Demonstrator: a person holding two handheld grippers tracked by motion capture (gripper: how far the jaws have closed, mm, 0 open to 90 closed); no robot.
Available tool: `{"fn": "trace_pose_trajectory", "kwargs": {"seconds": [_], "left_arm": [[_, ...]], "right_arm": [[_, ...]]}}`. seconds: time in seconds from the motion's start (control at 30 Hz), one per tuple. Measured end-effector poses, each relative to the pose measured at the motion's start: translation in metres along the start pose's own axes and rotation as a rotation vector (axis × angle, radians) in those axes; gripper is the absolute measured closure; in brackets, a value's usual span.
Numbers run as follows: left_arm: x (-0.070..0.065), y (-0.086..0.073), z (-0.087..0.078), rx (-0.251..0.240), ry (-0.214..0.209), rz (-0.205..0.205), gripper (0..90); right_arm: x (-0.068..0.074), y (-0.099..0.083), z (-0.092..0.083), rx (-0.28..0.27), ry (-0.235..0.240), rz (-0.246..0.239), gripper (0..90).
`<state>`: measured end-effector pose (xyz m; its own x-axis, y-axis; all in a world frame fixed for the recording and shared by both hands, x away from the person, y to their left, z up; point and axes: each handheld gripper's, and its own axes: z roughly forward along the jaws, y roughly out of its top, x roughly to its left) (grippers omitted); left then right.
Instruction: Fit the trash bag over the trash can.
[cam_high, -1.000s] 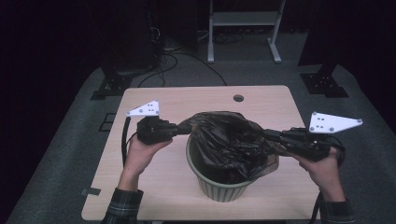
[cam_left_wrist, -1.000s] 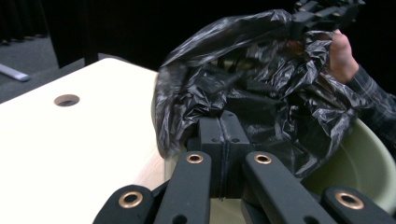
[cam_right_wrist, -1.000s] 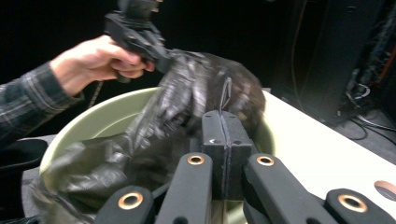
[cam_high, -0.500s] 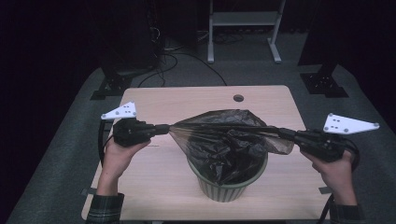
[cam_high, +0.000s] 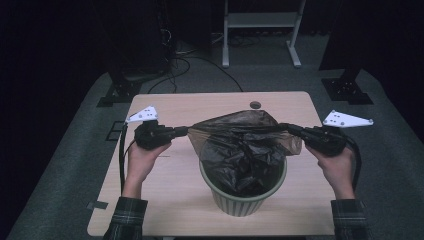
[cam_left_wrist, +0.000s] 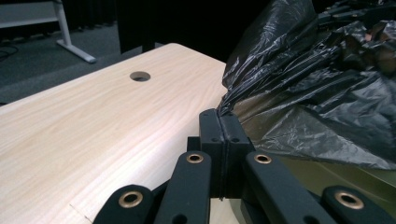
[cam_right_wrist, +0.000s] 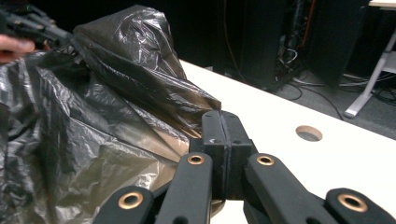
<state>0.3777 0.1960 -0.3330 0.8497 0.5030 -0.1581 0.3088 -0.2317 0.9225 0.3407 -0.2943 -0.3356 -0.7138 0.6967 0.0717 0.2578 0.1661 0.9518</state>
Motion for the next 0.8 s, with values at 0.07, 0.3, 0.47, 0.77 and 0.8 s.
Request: {"fn": "trace_pose_trajectory", "kwargs": {"seconds": [0.07,0.3,0.47,0.77,0.8], "left_arm": [[0.003,-0.002,0.005,0.013,0.006,-0.005,89.8],[0.013,-0.020,0.017,0.081,0.028,-0.046,89.8],[0.013,-0.031,0.019,0.146,0.041,-0.043,89.8],[0.007,-0.057,0.019,0.227,0.024,-0.052,89.8],[0.006,-0.058,0.020,0.232,0.019,-0.054,89.8]], "right_arm": [[-0.004,-0.001,0.005,0.000,-0.007,0.012,90.0],[-0.008,-0.019,0.025,0.119,-0.030,0.020,90.0],[-0.007,-0.030,0.027,0.157,-0.029,0.022,90.0],[-0.004,-0.058,0.022,0.207,-0.012,0.026,90.0],[-0.004,-0.061,0.021,0.208,-0.008,0.030,90.0]]}}
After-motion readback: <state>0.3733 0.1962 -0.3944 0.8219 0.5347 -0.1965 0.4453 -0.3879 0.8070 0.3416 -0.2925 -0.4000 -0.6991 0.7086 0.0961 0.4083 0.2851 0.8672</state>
